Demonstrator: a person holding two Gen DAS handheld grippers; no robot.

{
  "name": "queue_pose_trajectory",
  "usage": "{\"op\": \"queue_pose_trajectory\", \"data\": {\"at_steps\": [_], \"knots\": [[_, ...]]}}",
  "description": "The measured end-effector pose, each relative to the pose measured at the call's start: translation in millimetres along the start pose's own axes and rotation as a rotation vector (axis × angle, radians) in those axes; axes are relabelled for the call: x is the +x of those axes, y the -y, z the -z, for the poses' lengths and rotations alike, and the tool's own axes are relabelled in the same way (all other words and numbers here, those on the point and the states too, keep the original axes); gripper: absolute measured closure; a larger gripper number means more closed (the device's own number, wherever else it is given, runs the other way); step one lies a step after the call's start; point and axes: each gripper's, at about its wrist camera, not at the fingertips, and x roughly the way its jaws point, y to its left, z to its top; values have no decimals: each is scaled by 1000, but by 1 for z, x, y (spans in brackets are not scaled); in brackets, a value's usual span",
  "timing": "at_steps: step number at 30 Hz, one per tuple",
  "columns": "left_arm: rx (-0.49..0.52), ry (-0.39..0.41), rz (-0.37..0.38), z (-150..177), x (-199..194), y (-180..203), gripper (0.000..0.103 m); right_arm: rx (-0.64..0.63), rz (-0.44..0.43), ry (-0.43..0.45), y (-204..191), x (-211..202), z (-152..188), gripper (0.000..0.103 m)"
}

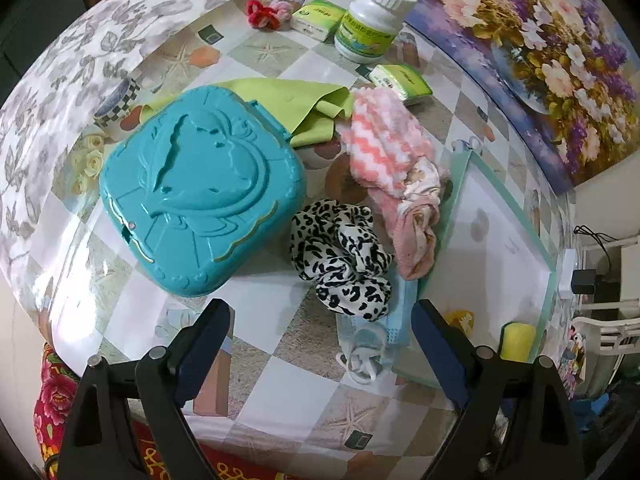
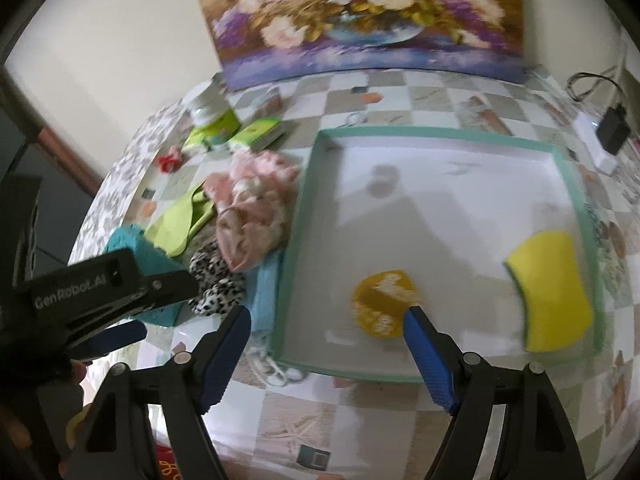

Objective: Organize soft objects
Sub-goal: 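Move the right tool to the blue face mask and close on it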

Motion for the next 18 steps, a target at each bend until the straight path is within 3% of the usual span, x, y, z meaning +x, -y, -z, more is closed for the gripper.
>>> {"op": "queue_pose_trajectory", "data": {"at_steps": [8, 10, 17, 18], "knots": [[-55, -25, 10, -4, 10, -13, 11, -44, -43, -30, -17, 20, 2, 26], [-61, -33, 24, -4, 13, -15, 12, -55, -57, -41, -20, 24, 2, 37], [-54, -14, 43, -10, 16, -10, 13, -80, -86, -78, -28, 39, 1, 57], [-52, -14, 44, -11, 17, -9, 17, -74, -93, -81, -28, 40, 0, 60]]}}
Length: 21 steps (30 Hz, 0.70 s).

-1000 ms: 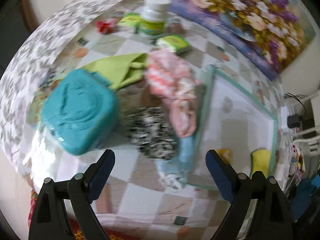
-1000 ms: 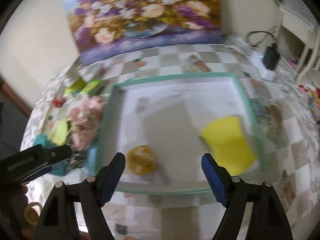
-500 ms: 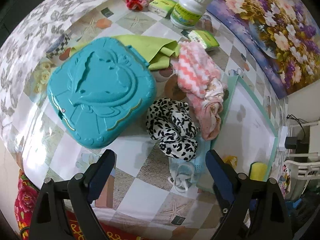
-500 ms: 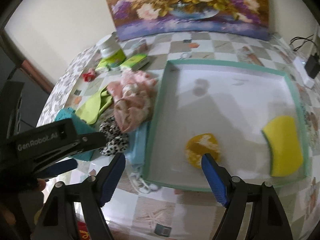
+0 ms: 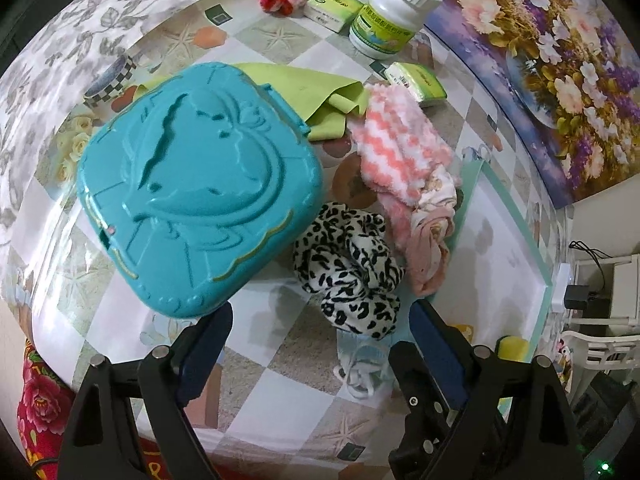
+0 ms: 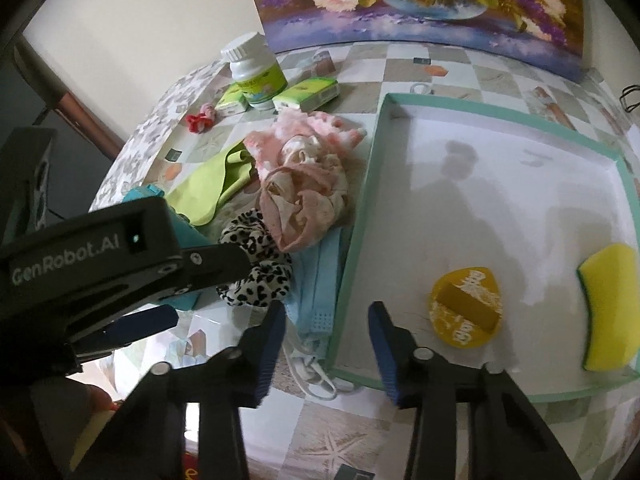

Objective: Organize soft objects
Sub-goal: 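Move the right tool to the blue face mask and close on it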

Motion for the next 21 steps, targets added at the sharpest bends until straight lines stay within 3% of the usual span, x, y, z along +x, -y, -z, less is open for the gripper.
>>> {"op": "queue_pose_trajectory", "data": {"at_steps": [2, 14, 21], "knots": [[10, -4, 1, -2, 4, 4, 29, 4, -1, -5, 0, 3, -1, 63], [19, 4, 53, -12, 22, 17, 52, 13, -14, -8, 3, 6, -5, 92], [14, 19, 80, -17, 26, 20, 63, 18, -21, -11, 5, 6, -4, 96]]}}
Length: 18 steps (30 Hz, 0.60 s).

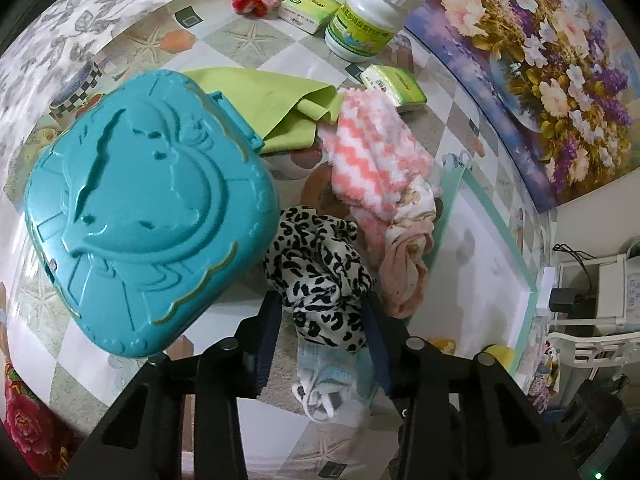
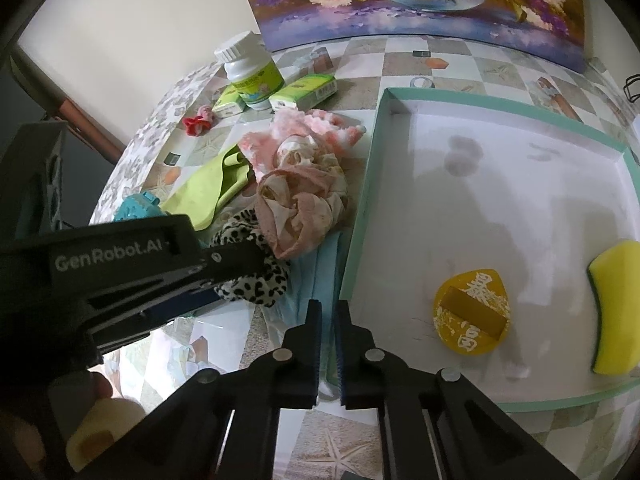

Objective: Organize soft objects
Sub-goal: 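Move the right tool to the blue face mask and close on it, then grasp the leopard-print scrunchie with the left tool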

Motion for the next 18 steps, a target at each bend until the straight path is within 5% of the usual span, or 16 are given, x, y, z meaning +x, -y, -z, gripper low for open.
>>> {"op": "queue_pose_trajectory", "data": {"at_steps": [7, 18], "knots": [[8, 0, 13, 1, -3, -3, 78, -3, -1, -4, 1, 0, 0, 96], [-5, -39, 29, 11, -12, -18, 82, 4, -13, -16, 2, -2, 1, 96]]}}
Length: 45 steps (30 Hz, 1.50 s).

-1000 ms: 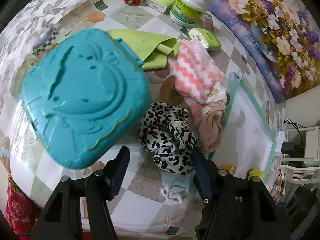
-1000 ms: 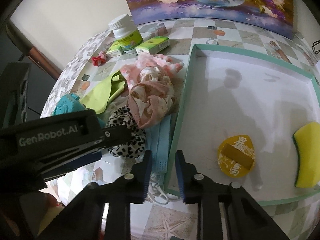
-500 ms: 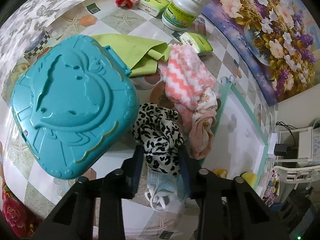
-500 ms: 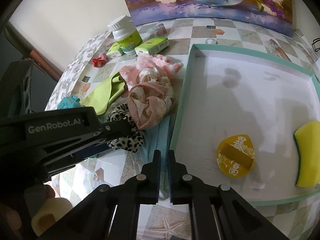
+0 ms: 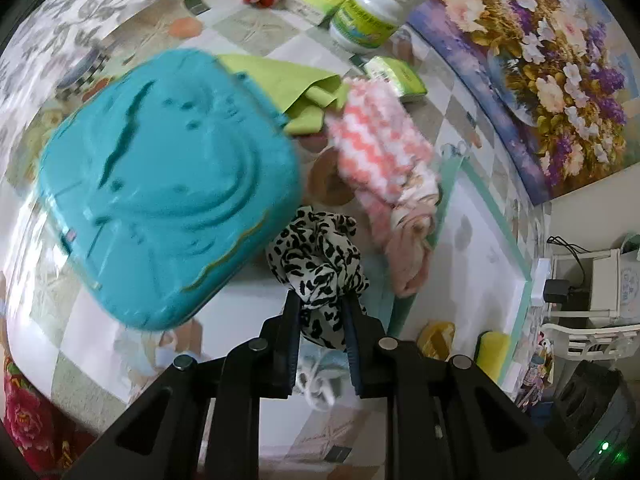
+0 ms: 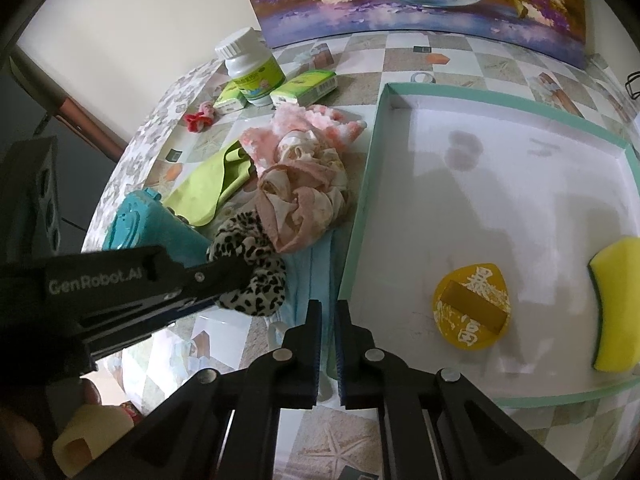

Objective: Organize soft objects
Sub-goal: 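Grasp the leopard-print scrunchie with the left tool, then lift the blue mask with the right tool while the left tool holds the scrunchie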

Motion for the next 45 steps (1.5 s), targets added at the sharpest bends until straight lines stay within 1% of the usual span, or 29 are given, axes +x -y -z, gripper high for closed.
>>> {"op": "queue_pose_trajectory", "data": {"at_steps": [7, 8, 10, 15, 19, 22, 26, 28, 30, 32, 33, 34, 39, 41, 45], "knots": [[-34, -9, 9, 7, -9, -14, 82, 0, -11, 2, -1, -3, 1, 96], [-40, -13, 11, 9, -10, -17, 82, -4, -13, -1, -2, -3, 1, 96], [-57, -25, 18, 11, -12, -24, 82, -14, -12, -3, -4, -2, 2, 93], [-88, -31, 6, 15, -18, -39, 82, -44, -17, -3, -13, 0, 2, 93], [-99, -36, 24, 17, -21, -45, 82, -69, -24, -12, -19, 3, 2, 93], [-126, -46, 31, 17, -22, -53, 82, -94, -21, -19, -25, 7, 2, 86], [-138, -52, 29, 17, -24, -60, 82, -115, -16, -28, -29, 11, 1, 83], [-142, -50, 16, 17, -26, -63, 82, -120, -7, -34, -30, 14, 1, 73], [-139, -43, 8, 16, -29, -64, 82, -124, -5, -39, -31, 16, 2, 72], [-135, -41, 2, 15, -32, -65, 82, -132, 0, -42, -32, 18, 2, 69], [-135, -43, 0, 15, -33, -66, 82, -137, 3, -45, -32, 19, 3, 60], [-137, -45, 0, 16, -34, -67, 82, -141, -1, -47, -33, 20, 3, 56], [-144, -52, -7, 15, -35, -71, 82, -175, 4, -66, -39, 25, 5, 55], [-148, -54, -16, 15, -27, -64, 82, -184, 4, -66, -41, 25, 6, 55], [-151, -58, -30, 15, -24, -64, 82, -203, 1, -70, -43, 26, 7, 55]]}}
